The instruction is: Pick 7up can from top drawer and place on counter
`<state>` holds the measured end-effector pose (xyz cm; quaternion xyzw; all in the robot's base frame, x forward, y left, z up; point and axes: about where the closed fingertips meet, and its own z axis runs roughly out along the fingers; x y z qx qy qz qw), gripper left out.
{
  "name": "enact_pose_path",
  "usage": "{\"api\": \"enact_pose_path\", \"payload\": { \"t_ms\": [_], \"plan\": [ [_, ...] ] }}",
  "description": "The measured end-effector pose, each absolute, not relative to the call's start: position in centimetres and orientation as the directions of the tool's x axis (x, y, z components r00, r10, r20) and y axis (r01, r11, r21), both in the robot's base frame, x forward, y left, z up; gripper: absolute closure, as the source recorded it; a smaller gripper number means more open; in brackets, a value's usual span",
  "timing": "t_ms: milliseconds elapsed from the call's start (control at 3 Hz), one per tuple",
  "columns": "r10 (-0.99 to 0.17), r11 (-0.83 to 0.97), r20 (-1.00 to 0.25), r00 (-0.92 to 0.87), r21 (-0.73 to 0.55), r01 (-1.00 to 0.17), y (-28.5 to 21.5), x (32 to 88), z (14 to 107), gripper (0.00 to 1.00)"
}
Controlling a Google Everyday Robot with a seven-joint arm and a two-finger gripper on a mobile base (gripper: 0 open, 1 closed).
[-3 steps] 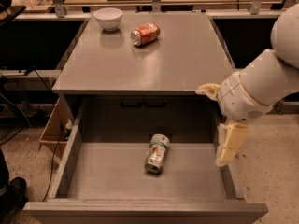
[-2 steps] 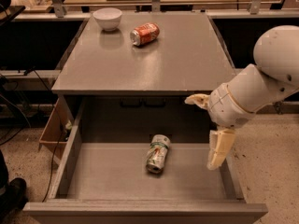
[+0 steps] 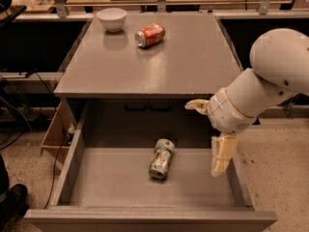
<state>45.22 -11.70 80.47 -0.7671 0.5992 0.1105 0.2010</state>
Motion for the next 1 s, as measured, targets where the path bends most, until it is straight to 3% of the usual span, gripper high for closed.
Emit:
{"api": "enact_pose_path", "payload": {
  "t_ms": [1000],
  "plan": [
    [-0.828,-0.433,-0.267,0.493,-0.256,-0.865,-9.8,50.0,72.2,0.0]
  ]
}}
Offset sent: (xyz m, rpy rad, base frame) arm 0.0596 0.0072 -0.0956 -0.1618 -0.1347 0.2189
